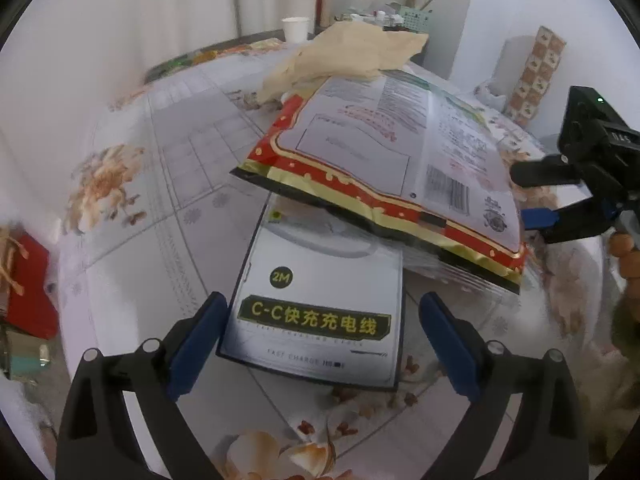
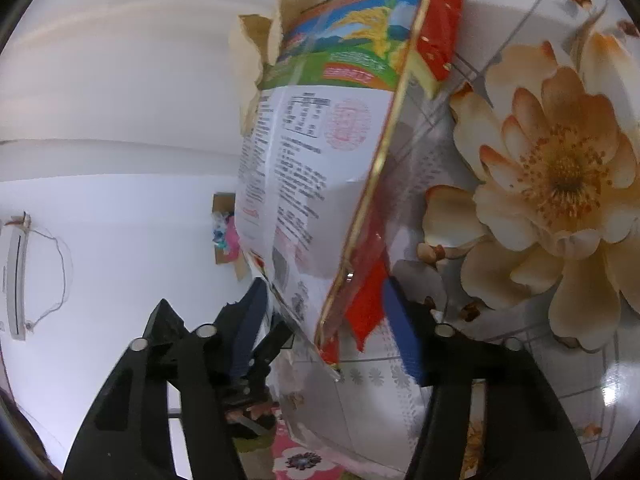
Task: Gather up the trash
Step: 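Close the right tool on the rice bag edge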
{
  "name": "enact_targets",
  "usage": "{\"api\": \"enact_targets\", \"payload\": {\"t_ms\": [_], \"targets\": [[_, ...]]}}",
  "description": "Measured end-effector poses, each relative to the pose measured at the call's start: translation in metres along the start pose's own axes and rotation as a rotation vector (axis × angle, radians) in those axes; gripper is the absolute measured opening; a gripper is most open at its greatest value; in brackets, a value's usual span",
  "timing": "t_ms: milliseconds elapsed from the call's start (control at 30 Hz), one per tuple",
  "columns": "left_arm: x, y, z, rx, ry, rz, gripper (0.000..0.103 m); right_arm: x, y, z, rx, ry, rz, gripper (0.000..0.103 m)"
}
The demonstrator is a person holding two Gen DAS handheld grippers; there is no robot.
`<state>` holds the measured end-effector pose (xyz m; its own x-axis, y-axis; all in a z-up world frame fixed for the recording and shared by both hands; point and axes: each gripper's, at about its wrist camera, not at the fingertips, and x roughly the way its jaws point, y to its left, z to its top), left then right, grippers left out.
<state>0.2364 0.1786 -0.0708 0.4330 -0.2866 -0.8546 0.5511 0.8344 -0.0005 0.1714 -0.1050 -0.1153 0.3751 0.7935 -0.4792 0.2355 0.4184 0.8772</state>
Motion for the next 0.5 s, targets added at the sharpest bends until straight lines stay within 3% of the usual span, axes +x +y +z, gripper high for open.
{"api": "enact_targets", "payload": {"t_ms": [67, 267, 500], "targets": [[0.001, -0.002, 0.001, -0.018, 0.013, 0.044, 0.088, -0.002, -0.006, -0.001, 0.017, 0.002, 0.011, 0.043], [-0.005, -0.007, -0.003, -0.07, 0.004, 0.041, 0.086, 0.001, -0.025, -0.004, 0.07, 0.025, 0.072, 0.018], [-0.022, -0.02, -0.018, -0.155, 0.008, 0.05, 0.085, -0.025, -0.044, -0.008, 0.061, 0.018, 0.107, 0.013]]}}
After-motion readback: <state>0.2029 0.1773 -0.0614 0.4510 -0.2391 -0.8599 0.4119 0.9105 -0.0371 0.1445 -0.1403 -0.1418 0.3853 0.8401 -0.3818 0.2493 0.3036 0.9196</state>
